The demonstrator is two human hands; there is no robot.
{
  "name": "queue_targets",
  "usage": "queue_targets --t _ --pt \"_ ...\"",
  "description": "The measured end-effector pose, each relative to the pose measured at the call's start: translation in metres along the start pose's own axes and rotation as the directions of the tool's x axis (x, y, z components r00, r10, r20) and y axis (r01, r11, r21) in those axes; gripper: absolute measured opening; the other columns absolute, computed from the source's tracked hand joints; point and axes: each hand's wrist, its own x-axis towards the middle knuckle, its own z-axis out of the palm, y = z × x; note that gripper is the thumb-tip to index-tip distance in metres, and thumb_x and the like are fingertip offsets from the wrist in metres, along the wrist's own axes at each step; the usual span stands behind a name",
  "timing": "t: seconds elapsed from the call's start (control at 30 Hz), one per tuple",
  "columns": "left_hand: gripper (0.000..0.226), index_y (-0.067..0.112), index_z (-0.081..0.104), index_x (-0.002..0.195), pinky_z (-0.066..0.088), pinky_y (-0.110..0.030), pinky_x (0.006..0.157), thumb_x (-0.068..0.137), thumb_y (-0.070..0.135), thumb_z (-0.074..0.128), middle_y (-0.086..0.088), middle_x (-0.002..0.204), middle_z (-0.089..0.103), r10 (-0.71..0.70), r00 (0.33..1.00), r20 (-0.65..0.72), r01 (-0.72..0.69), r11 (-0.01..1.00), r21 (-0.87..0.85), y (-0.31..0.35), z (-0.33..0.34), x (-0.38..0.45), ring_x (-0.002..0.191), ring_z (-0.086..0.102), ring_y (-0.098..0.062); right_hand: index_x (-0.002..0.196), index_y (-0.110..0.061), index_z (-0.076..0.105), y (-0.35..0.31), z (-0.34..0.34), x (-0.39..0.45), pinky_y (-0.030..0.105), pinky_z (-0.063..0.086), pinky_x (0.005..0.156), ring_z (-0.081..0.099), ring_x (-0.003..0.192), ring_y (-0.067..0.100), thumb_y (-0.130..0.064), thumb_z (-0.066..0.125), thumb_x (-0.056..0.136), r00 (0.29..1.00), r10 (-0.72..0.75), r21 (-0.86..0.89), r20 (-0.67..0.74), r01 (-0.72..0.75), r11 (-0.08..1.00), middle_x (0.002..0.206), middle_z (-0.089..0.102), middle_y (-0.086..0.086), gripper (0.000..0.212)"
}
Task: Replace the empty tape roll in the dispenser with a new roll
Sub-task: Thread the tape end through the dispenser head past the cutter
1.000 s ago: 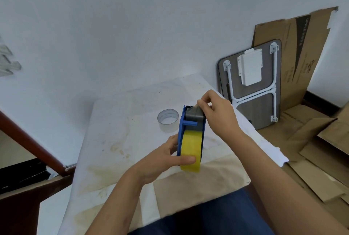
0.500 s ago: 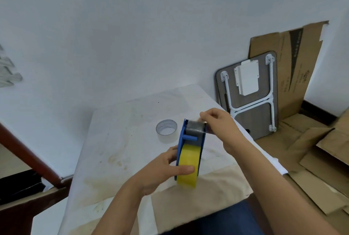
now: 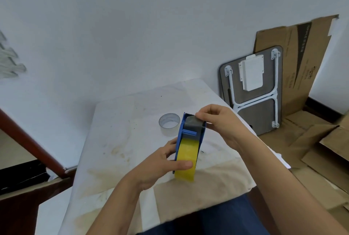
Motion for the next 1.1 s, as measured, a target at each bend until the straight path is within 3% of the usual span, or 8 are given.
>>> queue_targets --t 0.23,0.33,0.43,0.63,0.87,1.03,1.1 --pt "0.043 0.033 0.072 0.121 0.052 -0.032 0.103 0.08 0.025 0.081 0.023 0.154 0.036 0.034 0.999 0.023 -0.034 0.999 -0.013 -0.003 0.001 -0.006 0.122 0.058 0.003 0.083 -0.018 0.068 -0.01 0.004 -0.004 0.035 0.052 0.076 0.063 0.078 0.017 -0.02 0.071 0.085 0.984 -0.177 -0.217 -0.01 0.17 0.961 0.09 0.073 0.015 0.004" --pt "0.045 0.033 0.073 0.12 0.053 -0.026 0.097 0.076 0.026 0.08 0.021 0.153 0.037 0.04 0.999 0.021 -0.04 0.998 -0.04 -0.004 0.0 -0.008 0.122 0.057 0.003 0.089 -0.021 0.07 -0.018 0.0 -0.007 0.027 0.048 0.065 0.062 0.073 0.012 -0.022 0.071 0.086 0.969 -0.236 -0.343 0.068 0.245 0.907 0.08 0.071 0.004 0.004" --pt "0.043 0.039 0.072 0.119 0.05 -0.024 0.097 0.081 0.022 0.08 0.016 0.152 0.042 0.032 0.999 0.039 -0.03 0.999 -0.042 -0.005 -0.001 -0.01 0.129 0.052 0.0 0.094 -0.021 0.07 -0.023 -0.002 -0.005 0.024 0.046 0.063 0.059 0.071 0.012 -0.021 0.07 0.087 0.958 -0.256 -0.396 0.132 0.288 0.872 0.077 0.066 -0.004 0.007" --pt "0.05 0.046 0.067 0.122 0.043 -0.041 0.113 0.076 0.032 0.08 0.011 0.15 0.048 0.016 0.999 0.041 -0.013 0.997 -0.071 -0.005 0.002 -0.009 0.136 0.048 -0.011 0.104 -0.024 0.059 -0.018 0.007 -0.008 0.008 0.038 0.048 0.057 0.066 0.013 -0.019 0.058 0.094 0.935 -0.34 -0.491 0.104 0.346 0.799 0.081 0.057 -0.006 0.012" --pt "0.056 0.063 0.059 0.119 0.049 -0.023 0.099 0.079 0.03 0.08 0.018 0.152 0.042 -0.006 0.999 0.036 0.009 0.997 -0.082 -0.004 0.0 -0.008 0.132 0.049 0.003 0.108 -0.03 0.053 -0.013 0.012 -0.007 0.019 0.037 0.056 0.062 0.071 0.014 -0.017 0.056 0.096 0.906 -0.421 -0.513 0.053 0.386 0.767 0.082 0.057 -0.006 0.018" --pt "0.063 0.063 0.055 0.125 0.046 -0.029 0.108 0.075 0.036 0.082 0.018 0.156 0.035 0.002 0.998 0.063 0.001 0.999 -0.046 -0.004 -0.002 -0.007 0.137 0.045 -0.003 0.109 -0.031 0.05 -0.011 0.013 -0.004 0.025 0.041 0.059 0.06 0.067 0.017 -0.016 0.054 0.096 0.887 -0.462 -0.545 0.023 0.399 0.738 0.082 0.057 -0.005 0.02" --pt "0.076 0.059 0.047 0.135 0.044 -0.034 0.113 0.074 0.035 0.083 0.018 0.158 0.032 -0.002 0.997 0.075 0.004 1.0 -0.027 -0.006 -0.002 -0.006 0.138 0.045 -0.004 0.108 -0.031 0.05 -0.011 0.013 -0.002 0.027 0.04 0.06 0.057 0.066 0.017 -0.015 0.054 0.095 0.884 -0.468 -0.543 0.009 0.397 0.74 0.081 0.056 -0.004 0.021"
